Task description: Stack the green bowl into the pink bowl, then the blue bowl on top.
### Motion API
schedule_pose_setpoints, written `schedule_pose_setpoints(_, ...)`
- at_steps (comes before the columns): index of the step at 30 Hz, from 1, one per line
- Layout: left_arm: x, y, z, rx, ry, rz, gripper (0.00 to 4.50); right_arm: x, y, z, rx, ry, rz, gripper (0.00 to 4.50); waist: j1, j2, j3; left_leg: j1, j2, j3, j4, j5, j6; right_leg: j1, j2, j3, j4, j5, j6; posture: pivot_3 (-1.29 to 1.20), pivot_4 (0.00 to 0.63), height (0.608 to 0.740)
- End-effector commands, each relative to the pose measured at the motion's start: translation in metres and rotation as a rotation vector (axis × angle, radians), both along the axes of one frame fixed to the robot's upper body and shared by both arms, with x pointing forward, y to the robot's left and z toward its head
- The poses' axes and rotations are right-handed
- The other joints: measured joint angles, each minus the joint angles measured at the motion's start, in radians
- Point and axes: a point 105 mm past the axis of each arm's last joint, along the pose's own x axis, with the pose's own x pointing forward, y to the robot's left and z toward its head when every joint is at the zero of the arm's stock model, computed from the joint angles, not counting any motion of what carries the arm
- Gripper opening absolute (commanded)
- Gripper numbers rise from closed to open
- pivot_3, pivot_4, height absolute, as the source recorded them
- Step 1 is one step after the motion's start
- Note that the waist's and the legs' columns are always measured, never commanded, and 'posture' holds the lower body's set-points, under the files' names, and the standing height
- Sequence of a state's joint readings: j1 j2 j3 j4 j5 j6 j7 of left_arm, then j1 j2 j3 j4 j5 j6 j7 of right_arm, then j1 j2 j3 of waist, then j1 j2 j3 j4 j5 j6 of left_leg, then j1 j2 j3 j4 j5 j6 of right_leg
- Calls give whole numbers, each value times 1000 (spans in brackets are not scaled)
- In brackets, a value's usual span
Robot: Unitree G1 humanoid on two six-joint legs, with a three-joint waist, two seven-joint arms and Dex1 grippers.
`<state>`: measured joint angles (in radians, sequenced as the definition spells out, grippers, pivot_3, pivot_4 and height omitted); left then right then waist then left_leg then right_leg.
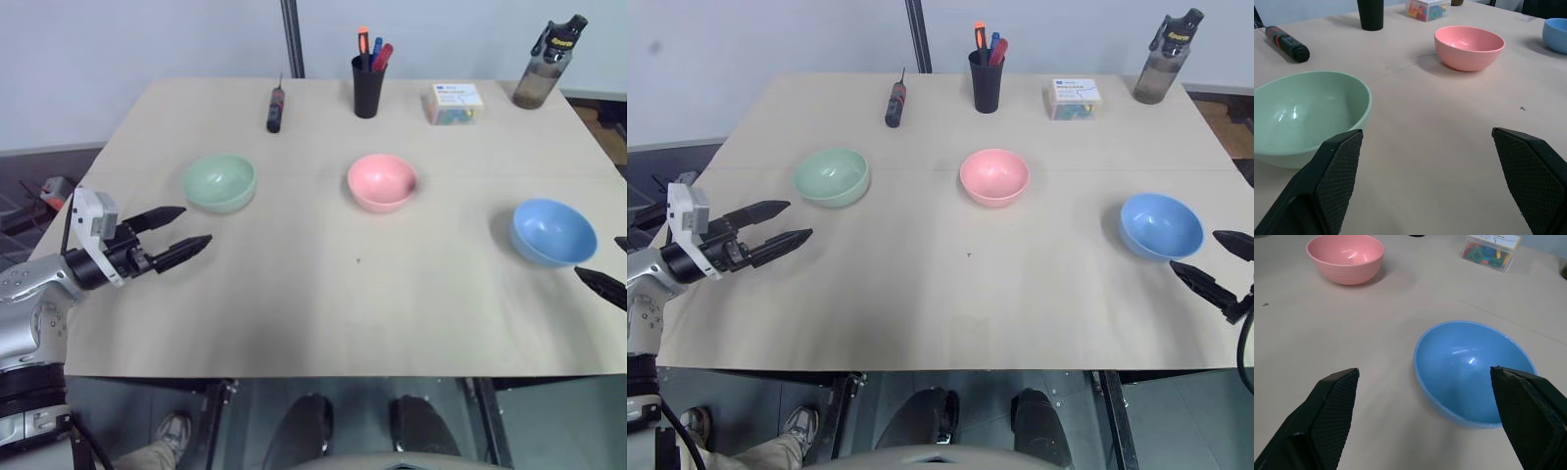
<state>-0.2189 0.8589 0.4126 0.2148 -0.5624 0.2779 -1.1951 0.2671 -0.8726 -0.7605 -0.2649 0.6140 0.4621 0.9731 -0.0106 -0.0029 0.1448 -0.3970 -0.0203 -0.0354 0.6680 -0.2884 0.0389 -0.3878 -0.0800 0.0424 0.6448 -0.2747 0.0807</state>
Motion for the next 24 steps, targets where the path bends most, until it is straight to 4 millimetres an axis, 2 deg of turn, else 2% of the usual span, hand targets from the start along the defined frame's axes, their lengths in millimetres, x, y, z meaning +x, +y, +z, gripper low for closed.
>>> schedule_pose_setpoints(1, 0, -10, 13, 1, -42, -24, 4482, 2, 3, 9, -17, -51, 14, 4500, 0, 0, 0, 0, 0, 0, 0, 0, 0, 0, 0, 0, 0, 0, 0, 0, 150, 740)
schedule_pose_setpoints(7, 5, -30, 18, -42, -35, -65, 4482, 11, 10, 8, -24, -92, 31, 4500, 0, 0, 0, 0, 0, 0, 1, 0, 0, 1, 2, 0, 2, 0, 0, 0, 150, 740)
schedule_pose_setpoints(11, 5, -44, 21, -74, -41, -111, 4482, 30, 22, 7, -88, -133, 58, 4500, -4, 0, 0, 1, 0, 0, 2, 0, 0, 1, 5, 0, 2, 0, 0, 0, 150, 740)
schedule_pose_setpoints(15, -1, -70, 32, -131, -102, -224, 4482, 58, 68, 2, -181, -142, 204, 4500, -7, 0, 0, 2, 0, 2, 4, 2, -3, 1, 5, 2, 6, 0, 0, 0, 150, 740)
schedule_pose_setpoints(18, -10, -85, 33, -125, -129, -302, 4482, 83, 115, -4, -228, -148, 323, 4500, -10, 0, 0, 2, 1, 1, 4, 3, -5, -2, 7, 2, 10, 0, 0, 0, 150, 740)
schedule_pose_setpoints(22, -17, -87, 26, -96, -115, -311, 4482, 122, 175, -12, -319, -190, 457, 4500, -23, 0, 0, 0, 1, 3, 4, 5, -8, -7, 8, 5, 14, 0, 0, 0, 150, 740)
schedule_pose_setpoints(24, -22, -83, 26, -92, -113, -298, 4482, 138, 194, -17, -371, -210, 496, 4500, -27, -1, 0, 0, 1, 4, 4, 6, -9, -8, 8, 6, 16, 0, 0, 0, 150, 740)
